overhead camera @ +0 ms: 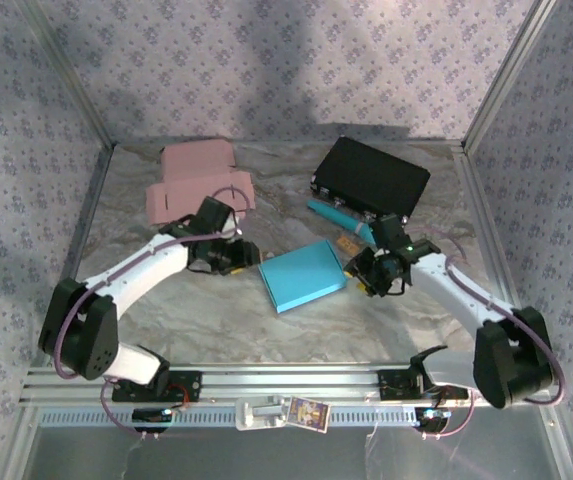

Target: Fold the paper box

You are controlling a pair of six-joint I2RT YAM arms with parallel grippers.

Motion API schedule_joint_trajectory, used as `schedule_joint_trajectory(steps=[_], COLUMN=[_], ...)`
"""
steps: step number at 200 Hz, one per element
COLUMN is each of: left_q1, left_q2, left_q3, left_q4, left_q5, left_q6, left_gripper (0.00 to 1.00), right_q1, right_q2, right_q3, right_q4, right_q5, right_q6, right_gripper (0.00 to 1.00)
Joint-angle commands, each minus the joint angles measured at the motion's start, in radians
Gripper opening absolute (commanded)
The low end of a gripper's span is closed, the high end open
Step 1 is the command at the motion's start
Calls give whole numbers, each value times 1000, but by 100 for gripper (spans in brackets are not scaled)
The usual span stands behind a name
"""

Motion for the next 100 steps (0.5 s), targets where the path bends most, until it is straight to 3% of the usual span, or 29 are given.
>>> schedule_joint_trajectory(steps=[1,29,100], left_q1=[26,-16,-143], left_q2=[81,164,250], left_q3=[55,82,58], left_q4=[-15,30,103], left_q5=[-56,-3,-27], left_q6=[-51,-74,-124], left_gripper=[47,46,46], right_q1=[45,55,-1], right_q2=[71,170,283], right_q3=[70,166,287], right_q4=[38,-49,-111], right_q5=[-10,27,97], right_q6=[-53,-137,-345], right_gripper=[44,43,46])
